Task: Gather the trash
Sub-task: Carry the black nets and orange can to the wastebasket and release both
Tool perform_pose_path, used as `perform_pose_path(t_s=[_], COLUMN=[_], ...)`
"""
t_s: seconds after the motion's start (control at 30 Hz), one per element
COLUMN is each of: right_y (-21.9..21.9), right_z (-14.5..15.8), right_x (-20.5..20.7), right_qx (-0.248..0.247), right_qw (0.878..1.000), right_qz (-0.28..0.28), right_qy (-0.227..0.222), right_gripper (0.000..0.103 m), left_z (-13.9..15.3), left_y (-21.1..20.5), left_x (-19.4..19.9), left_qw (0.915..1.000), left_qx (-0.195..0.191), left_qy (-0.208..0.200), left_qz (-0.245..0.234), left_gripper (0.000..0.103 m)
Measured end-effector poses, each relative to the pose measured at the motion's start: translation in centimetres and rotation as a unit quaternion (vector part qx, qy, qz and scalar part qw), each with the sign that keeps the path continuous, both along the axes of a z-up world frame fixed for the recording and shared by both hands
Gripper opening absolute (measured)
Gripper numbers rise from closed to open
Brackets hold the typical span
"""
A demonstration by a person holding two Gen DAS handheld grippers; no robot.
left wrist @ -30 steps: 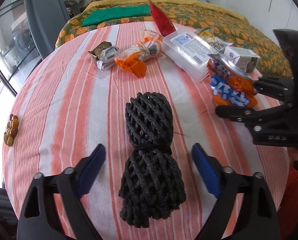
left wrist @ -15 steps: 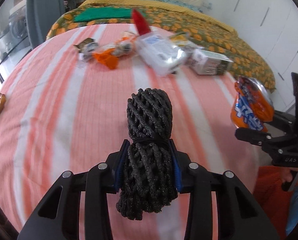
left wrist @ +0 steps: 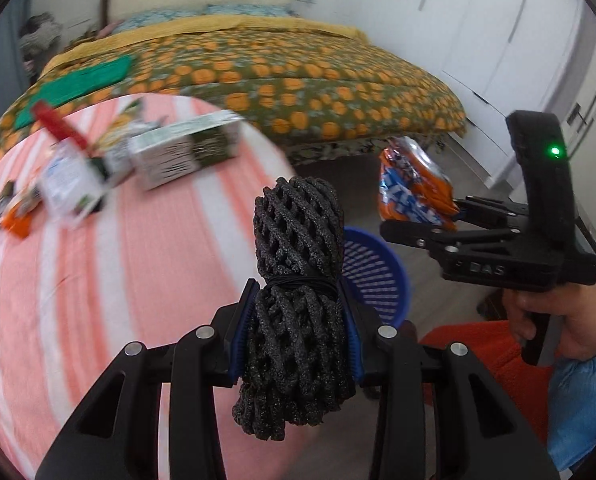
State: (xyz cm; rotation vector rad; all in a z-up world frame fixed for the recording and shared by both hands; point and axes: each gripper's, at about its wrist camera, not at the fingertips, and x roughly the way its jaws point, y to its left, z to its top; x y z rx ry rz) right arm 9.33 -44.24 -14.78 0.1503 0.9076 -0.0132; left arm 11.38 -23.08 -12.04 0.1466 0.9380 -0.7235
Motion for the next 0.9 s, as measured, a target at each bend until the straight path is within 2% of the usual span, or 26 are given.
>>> perform_pose_path(t_s=[0.13, 0.3, 0.53, 0.67, 0.7, 0.73, 0.77, 0.8, 0.9], right_y=[-4.6, -9.3, -13.1, -13.9, -14.1, -14.5, -14.8, -15.1, -15.9], right_z=[-1.5, -4.1, -6.4, -7.1, -7.3, -7.4, -7.3, -7.1, -5.9], right_x=[-1.0, -1.9, -1.0, -0.3, -0.1, 0.0, -0.1, -0.1, -0.6], right_qx=[0.004, 0.023, 0.062, 0.079, 0.085, 0.09, 0.091, 0.092, 0.089], right_qw=[0.998, 0.994, 0.989, 0.988, 0.987, 0.986, 0.986, 0.985, 0.983], right_qz=[-0.052, -0.097, -0.118, -0.122, -0.123, -0.128, -0.134, -0.141, -0.16], right_qy=[0.021, 0.041, 0.058, 0.059, 0.059, 0.054, 0.05, 0.046, 0.024], right_gripper=[0.055, 0.055, 0.055, 0.056, 0.056, 0.064, 0.076, 0.077, 0.077], left_z=[-0.9, -4.4, -9.4, -11.6, -12.0, -12.4, -12.7, -12.8, -12.6], left_y=[-5.9, -11.9, -16.3, -17.7, -18.1, -18.3, -18.7, -18.8, -19.2], left_x=[-0.8, -0.8, 0.5, 2.1, 2.3, 2.4, 2.6, 2.7, 3.0], left_qw=[0.9992, 0.9973, 0.9953, 0.9952, 0.9955, 0.9959, 0.996, 0.9962, 0.9965], left_qx=[0.016, 0.04, 0.057, 0.062, 0.063, 0.064, 0.066, 0.067, 0.068], left_qy=[0.01, 0.033, 0.062, 0.062, 0.056, 0.05, 0.045, 0.04, 0.032], left_qz=[-0.036, -0.052, -0.048, -0.044, -0.041, -0.04, -0.041, -0.04, -0.036], left_gripper=[0.038, 0.039, 0.039, 0.041, 0.045, 0.049, 0.063, 0.069, 0.069])
